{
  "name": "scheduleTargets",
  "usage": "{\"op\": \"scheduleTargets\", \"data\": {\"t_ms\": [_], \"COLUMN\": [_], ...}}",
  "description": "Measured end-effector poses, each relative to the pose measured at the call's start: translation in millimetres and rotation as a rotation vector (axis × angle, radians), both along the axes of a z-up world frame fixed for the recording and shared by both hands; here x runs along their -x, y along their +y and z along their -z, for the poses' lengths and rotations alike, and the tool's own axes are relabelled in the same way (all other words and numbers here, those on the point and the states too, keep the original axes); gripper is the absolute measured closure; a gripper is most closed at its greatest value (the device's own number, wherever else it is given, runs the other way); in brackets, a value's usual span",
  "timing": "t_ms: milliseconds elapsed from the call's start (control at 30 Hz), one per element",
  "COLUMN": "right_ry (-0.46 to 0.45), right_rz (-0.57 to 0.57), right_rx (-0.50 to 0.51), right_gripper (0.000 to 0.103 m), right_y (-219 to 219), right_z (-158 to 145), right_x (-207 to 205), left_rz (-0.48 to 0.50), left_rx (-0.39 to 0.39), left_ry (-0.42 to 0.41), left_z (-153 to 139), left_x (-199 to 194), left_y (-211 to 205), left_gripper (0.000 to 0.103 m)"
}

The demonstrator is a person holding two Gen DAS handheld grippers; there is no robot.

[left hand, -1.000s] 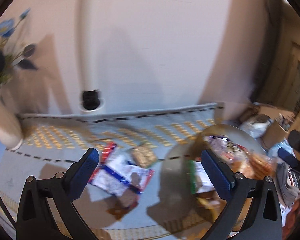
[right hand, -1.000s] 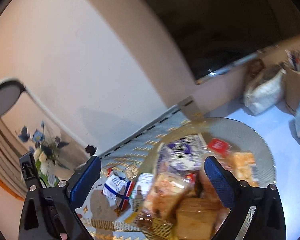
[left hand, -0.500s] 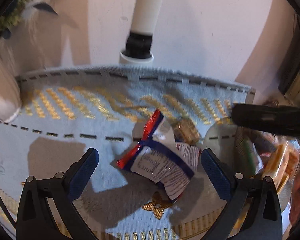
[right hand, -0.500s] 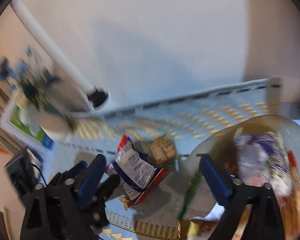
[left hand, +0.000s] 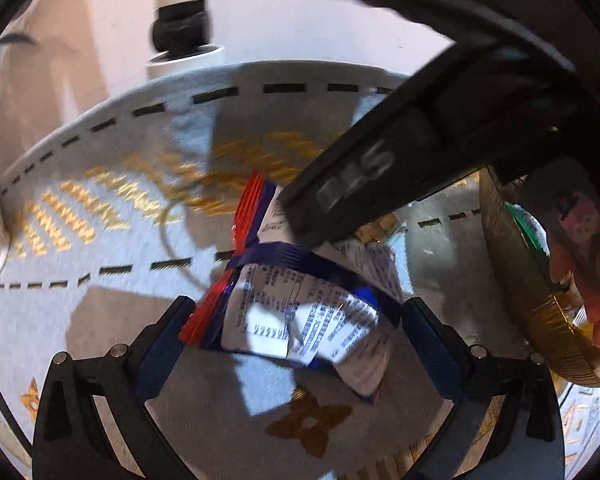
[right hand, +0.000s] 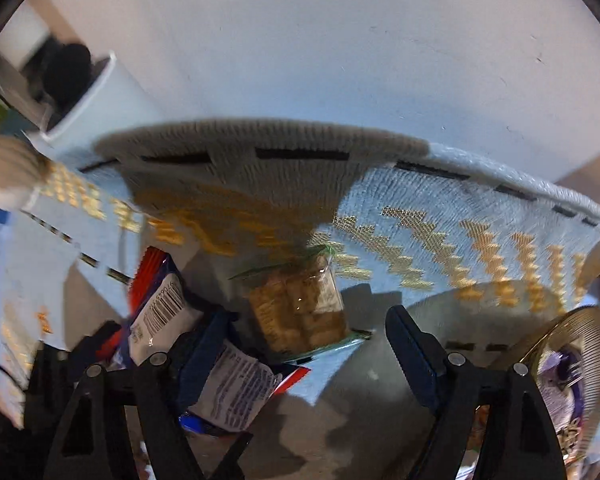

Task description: Organize snacks

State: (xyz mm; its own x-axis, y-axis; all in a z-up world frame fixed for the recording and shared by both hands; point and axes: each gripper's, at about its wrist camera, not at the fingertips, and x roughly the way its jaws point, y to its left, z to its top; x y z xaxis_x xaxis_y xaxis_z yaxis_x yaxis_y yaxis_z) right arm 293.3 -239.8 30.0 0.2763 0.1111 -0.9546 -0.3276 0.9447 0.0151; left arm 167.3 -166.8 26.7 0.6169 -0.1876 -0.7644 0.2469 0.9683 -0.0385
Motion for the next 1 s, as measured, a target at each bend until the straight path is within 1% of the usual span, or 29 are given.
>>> {"op": "scheduleTargets", "data": {"t_ms": [33,67,100,167,233,400,567,667,733,800,833,900,1000], "right_ry": [-0.019,-0.011,-0.003,-0.007,-0.001,0.036,0.058,0.066,0.058,0.052,0.045,0.036,0.038], "right_rz": [-0.024,-0.033,-0.023,-0.029,-0.028,-0.038,-0.093,-0.106,-0.115,-0.126,-0.132,-0.141,-0.150], "right_rx": [0.014,-0.005,-0.010,-0.006,-0.006,-0.048,-0.028,-0.025,-0.014,-0.014,-0.013,-0.015,-0.052], "right_gripper": [0.031,0.059,0.059,0.059,0.059,0.060,0.060,0.060,0.060,0.060,0.060,0.060,0.060], "right_y": [3.3,4.9,6.8,9.0,12.2,9.9,32.6,45.0,55.3,64.4,70.0,74.6,78.8], "right_z": [-0.9,-0.3,1.8,1.8,2.0,5.4,8.0,10.6,12.5,13.9,14.9,17.2,23.9], "right_x": [1.1,0.9,1.0,1.8,3.1,17.9,46.7,61.1,75.1,90.2,100.0,112.9,138.2], "left_rz": [0.010,0.025,0.035,0.049,0.059,0.036,0.017,-0.025,-0.061,-0.093,-0.106,-0.133,-0.153], "left_rx": [0.012,0.031,0.033,0.012,0.013,0.065,0.043,0.018,0.015,0.042,0.053,0.065,0.079], "left_ry": [-0.014,-0.032,-0.042,-0.037,-0.034,0.003,0.000,-0.003,0.003,0.019,0.026,0.029,0.017], "left_z": [0.1,-0.3,-0.9,-0.7,-1.3,-7.4,-13.6,-14.3,-13.5,-10.4,-10.2,-2.3,1.3], "left_x": [1.9,5.1,8.1,12.8,17.0,28.7,51.6,62.4,69.1,70.7,61.7,53.7,54.7], "left_y": [-1.5,-3.2,-5.1,-8.5,-7.5,14.6,46.3,64.5,80.0,98.7,113.0,125.2,141.9], "left_gripper": [0.011,0.017,0.027,0.030,0.034,0.034,0.034,0.034,0.034,0.034,0.033,0.031,0.028]}}
